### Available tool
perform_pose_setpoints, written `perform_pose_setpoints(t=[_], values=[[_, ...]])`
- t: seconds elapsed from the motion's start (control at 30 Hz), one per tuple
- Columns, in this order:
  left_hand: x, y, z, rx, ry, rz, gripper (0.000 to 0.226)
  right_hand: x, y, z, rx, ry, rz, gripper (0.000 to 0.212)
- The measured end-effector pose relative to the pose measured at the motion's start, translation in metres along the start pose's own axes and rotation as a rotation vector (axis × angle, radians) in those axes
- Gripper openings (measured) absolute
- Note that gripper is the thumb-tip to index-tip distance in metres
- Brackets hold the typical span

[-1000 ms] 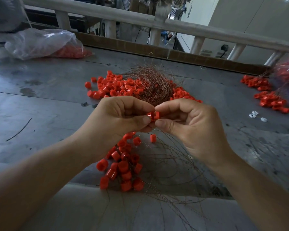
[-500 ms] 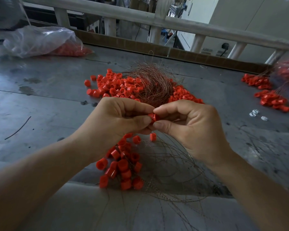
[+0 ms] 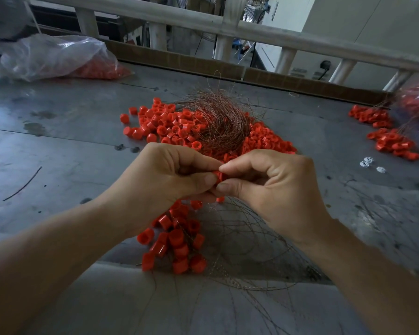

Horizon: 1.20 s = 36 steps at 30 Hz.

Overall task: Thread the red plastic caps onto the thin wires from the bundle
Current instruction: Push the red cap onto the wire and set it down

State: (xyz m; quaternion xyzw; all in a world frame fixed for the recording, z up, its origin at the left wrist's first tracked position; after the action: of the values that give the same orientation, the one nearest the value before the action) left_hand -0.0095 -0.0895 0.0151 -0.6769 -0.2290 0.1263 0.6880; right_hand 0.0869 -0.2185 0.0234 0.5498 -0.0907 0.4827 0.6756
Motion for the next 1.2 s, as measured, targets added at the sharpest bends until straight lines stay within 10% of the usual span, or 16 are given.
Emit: perform_pose_setpoints(t=[0.83,1.2], values=[[-0.0036,-0.0036,0.0046,-0.019,0.124,0.078,0.043,0.0047,-0.0039,0.0053,0.042,0.212,0.012,0.042],[-0.0074,-0.0048,0.0002,0.032,0.200,-0.009,0.065,0.0054,0.0001,0.0035,-0.082,0.286,0.164,0.013]])
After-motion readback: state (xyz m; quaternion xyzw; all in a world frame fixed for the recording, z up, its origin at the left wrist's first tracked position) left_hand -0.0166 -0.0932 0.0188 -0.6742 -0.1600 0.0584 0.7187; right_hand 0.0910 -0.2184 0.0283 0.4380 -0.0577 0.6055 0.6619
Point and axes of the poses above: each hand's wrist, its own x-axis towards the middle knuckle, its own z-axis out of the back of the hand, y = z × x, the point moved 1 cm from there along x, towards the middle knuckle, and after that the axes turned 12 degrees about -y, right-handed, at the moved point
